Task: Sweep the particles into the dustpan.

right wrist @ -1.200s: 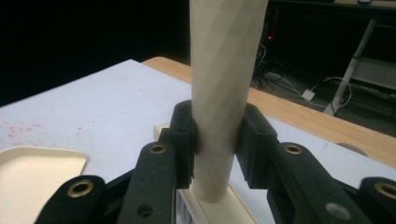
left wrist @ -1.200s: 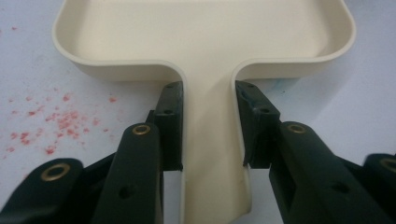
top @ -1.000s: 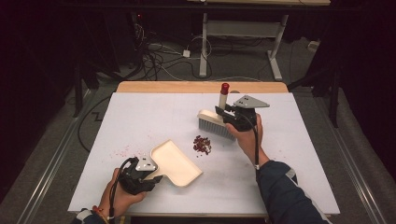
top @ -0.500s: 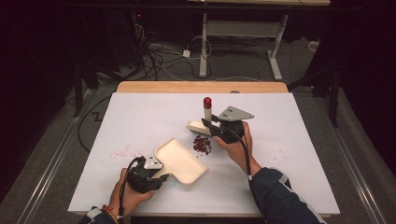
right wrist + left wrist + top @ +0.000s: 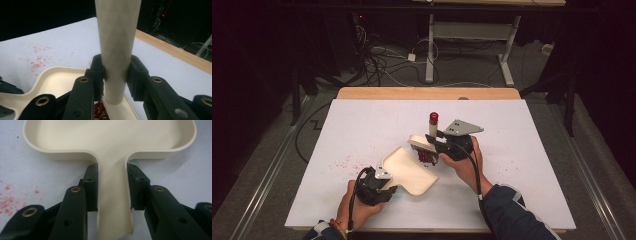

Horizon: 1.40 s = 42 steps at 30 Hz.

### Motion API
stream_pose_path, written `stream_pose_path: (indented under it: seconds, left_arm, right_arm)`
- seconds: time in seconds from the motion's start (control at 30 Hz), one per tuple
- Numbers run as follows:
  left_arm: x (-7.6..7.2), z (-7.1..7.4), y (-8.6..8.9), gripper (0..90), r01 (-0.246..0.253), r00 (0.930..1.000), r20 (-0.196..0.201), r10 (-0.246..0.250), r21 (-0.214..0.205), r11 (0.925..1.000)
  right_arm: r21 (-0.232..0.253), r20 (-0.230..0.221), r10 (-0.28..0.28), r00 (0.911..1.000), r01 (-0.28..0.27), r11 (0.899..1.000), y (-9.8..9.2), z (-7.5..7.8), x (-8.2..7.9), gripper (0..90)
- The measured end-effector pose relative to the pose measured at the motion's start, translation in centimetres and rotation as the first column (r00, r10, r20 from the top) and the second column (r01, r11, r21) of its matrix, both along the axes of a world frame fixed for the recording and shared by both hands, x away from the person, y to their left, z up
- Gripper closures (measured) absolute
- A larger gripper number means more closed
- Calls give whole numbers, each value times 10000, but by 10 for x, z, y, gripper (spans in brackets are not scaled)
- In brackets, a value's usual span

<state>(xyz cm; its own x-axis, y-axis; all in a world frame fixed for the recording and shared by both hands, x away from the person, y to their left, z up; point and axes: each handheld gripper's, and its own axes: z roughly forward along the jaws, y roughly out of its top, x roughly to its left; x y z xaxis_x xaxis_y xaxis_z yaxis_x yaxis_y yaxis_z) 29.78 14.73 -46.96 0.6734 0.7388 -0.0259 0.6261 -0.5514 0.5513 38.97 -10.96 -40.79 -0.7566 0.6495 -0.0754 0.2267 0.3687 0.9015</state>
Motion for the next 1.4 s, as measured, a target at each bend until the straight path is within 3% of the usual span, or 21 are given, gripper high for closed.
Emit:
stream_pose_path:
  seconds: [0.3, 0.67, 1.0, 1.4]
  left_arm:
    - [9, -6, -14, 639, -284, 9992, -264, 288, 159, 9995]
    - [12, -4, -17, 638, -383, 9988, -298, 386, 99, 9992]
    - [15, -4, -14, 637, -70, 9993, -376, 79, 236, 9997]
    - [16, -5, -14, 638, -32, 9996, -271, 38, 207, 9998]
  right_arm:
    - [-86, -46, -50, 10000, 50, 10000, 8, -2, -19, 693]
    - [233, -352, 414, 9985, -405, 9989, 16, 1, -39, 695]
    - [320, -278, 735, 9969, -726, 9968, 20, 2, -44, 697]
    - [558, -348, 1184, 9924, -1164, 9916, 20, 3, -45, 702]
